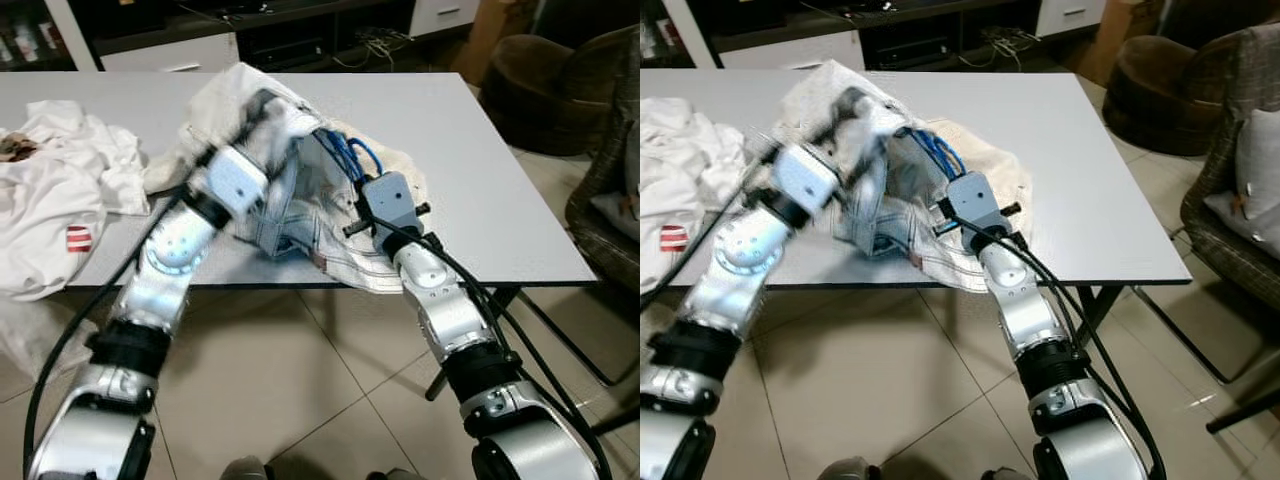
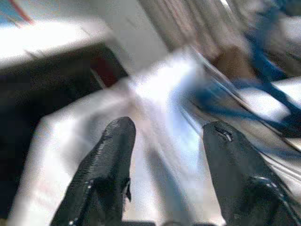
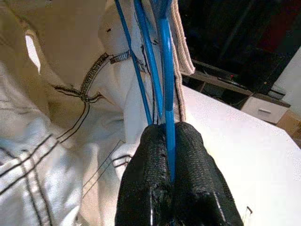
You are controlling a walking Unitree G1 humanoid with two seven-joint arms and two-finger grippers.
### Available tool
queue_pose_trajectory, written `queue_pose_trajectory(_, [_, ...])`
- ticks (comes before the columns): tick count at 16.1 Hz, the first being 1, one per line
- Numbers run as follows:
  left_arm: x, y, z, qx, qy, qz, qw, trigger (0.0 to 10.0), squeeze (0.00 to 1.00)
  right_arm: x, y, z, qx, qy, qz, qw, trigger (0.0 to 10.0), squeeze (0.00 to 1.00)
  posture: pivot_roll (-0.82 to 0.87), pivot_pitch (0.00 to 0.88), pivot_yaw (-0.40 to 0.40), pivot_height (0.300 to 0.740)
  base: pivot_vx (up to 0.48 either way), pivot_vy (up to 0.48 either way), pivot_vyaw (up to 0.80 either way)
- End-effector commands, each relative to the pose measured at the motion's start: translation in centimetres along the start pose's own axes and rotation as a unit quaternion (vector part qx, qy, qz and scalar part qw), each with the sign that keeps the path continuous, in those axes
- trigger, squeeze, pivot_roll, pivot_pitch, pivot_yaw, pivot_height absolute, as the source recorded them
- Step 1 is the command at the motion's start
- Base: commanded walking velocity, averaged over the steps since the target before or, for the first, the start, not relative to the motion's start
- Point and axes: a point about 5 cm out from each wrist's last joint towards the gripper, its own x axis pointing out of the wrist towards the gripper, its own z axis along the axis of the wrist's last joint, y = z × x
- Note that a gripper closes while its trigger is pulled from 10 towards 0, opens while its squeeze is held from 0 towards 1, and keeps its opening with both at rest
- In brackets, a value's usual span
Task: Hang hanger
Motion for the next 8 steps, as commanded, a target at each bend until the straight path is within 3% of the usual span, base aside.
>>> queue_pose_trajectory(1, [-0.3,-1.0,-0.4,-0.027,0.012,-0.059,0.998,10.0,0.4,-0.1,-0.2,-0.1,0.008,0.003,-0.006,1.0,10.0,0.0,0.07,0.0,0.004,0.74,0.0,0.0,0.0])
queue_pose_trajectory(2, [-0.7,-1.3,-0.5,-0.032,0.012,-0.087,0.996,10.0,0.0,-0.1,-0.2,-0.1,0.008,0.003,-0.007,1.0,10.0,0.0,0.06,0.0,0.005,0.74,0.0,0.0,0.0])
queue_pose_trajectory(3, [-1.3,-1.2,-0.7,-0.027,0.019,-0.118,0.993,10.0,0.0,-0.2,-0.3,-0.2,0.008,0.003,-0.009,1.0,10.0,0.0,0.06,0.0,0.005,0.74,0.0,0.0,0.0])
queue_pose_trajectory(6, [-1.4,0.5,-0.4,-0.006,0.018,-0.093,0.996,10.0,0.0,-0.3,-0.5,-0.4,0.008,0.006,-0.011,1.0,10.0,0.0,0.06,0.0,0.005,0.74,0.0,0.0,0.0])
queue_pose_trajectory(8, [-2.0,2.2,0.7,-0.032,-0.016,-0.046,0.998,10.0,0.0,-0.3,-0.6,-0.3,0.01,0.006,-0.014,1.0,10.0,0.0,0.06,0.0,0.005,0.74,0.0,0.0,0.0])
